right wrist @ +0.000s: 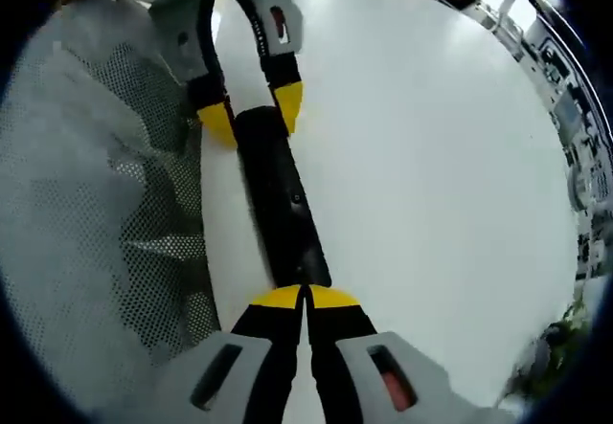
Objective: Press the specified remote control buttons in sequence, fully releasing each button before pressing the next.
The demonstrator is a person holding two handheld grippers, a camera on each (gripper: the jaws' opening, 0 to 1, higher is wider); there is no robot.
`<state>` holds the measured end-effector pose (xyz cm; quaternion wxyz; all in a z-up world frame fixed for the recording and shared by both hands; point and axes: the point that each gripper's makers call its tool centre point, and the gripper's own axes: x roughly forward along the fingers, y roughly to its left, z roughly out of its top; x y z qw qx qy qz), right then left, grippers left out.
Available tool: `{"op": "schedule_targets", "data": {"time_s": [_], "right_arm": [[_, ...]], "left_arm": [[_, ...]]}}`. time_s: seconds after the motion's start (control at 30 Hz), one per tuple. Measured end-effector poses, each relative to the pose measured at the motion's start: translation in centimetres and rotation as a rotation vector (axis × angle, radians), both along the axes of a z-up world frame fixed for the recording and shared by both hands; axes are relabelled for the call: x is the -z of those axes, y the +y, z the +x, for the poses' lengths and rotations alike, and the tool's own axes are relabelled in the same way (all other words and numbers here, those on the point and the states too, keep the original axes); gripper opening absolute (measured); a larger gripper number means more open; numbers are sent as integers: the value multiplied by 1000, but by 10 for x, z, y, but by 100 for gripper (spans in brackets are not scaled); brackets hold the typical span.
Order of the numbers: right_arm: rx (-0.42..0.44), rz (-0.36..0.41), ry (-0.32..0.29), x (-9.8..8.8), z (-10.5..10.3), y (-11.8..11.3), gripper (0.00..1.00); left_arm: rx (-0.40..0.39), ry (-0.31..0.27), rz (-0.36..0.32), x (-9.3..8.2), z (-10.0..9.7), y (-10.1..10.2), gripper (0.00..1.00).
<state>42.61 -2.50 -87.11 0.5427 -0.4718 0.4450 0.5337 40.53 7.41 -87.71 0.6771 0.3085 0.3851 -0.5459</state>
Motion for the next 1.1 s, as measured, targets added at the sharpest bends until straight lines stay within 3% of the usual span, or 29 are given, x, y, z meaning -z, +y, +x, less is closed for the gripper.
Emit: {"op": "schedule_targets", "data": {"time_s": [0.17,0.33,0.9,1.1], "right_arm": [[28,-94,71,2,2,0,0],[90,-104,118,1,3,-1,0],[308,132,122,-1,3,-3,0],[330,186,116,-2,2,-4,0]], "left_arm": [[-1,-1,-7,0,0,0,24],[-5,0,-12,0,0,0,24],[-4,1,-16,0,0,0,24],[-5,0,-15,0,-1,0,24]]}}
